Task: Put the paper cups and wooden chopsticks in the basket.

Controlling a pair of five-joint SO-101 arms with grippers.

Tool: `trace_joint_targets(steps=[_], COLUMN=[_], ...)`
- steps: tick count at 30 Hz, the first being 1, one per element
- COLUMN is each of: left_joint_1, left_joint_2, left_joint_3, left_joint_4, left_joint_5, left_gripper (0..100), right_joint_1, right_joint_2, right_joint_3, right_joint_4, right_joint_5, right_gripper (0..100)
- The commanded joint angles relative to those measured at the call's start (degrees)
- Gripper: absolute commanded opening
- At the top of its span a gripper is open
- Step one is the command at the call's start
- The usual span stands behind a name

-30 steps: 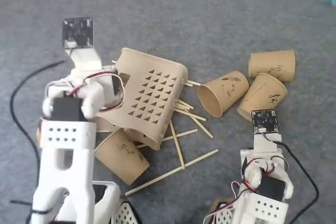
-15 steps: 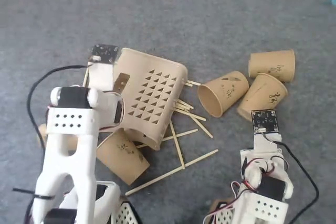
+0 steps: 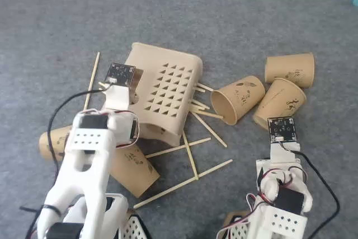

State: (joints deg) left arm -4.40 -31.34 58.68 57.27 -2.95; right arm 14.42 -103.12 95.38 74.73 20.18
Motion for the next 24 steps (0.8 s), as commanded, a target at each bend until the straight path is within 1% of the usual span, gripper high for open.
trace_joint_targets(steps=[1, 9, 11, 13, 15, 17, 21, 24], left_joint_1=[-0.4, -0.1, 0.3, 0.9, 1.4, 2.5, 5.9, 7.4], left_joint_2=[0.1, 0.5, 0.6, 0.6, 0.6, 0.8, 1.1, 6.7], left_joint_3=[7.8, 18.0, 19.6, 20.3, 19.8, 17.9, 11.1, 2.8], left_joint_4=[-25.8, -68.0, -76.7, -82.4, -84.7, -84.3, -77.8, -73.5], left_joint_5=[0.0, 0.1, 1.0, 5.2, 9.7, 12.7, 14.5, 16.4], left_gripper=[1, 1, 1, 1, 1, 1, 1, 1], right_joint_1=[0.4, 0.4, 0.4, 0.4, 0.4, 0.4, 0.4, 0.5], right_joint_2=[-0.8, -0.8, -0.8, -0.8, -0.8, -0.8, -0.8, -0.8], right_joint_3=[-1.0, -1.0, -1.0, -1.0, -1.0, -1.0, -1.0, -1.0], right_joint_4=[-0.7, -0.6, -0.5, -0.5, -0.5, -0.5, -0.4, -0.4], right_joint_5=[0.5, 0.5, 0.5, 0.5, 0.5, 0.5, 0.5, 0.5], right_gripper=[0.8, 0.8, 0.8, 0.8, 0.8, 0.8, 0.8, 0.8])
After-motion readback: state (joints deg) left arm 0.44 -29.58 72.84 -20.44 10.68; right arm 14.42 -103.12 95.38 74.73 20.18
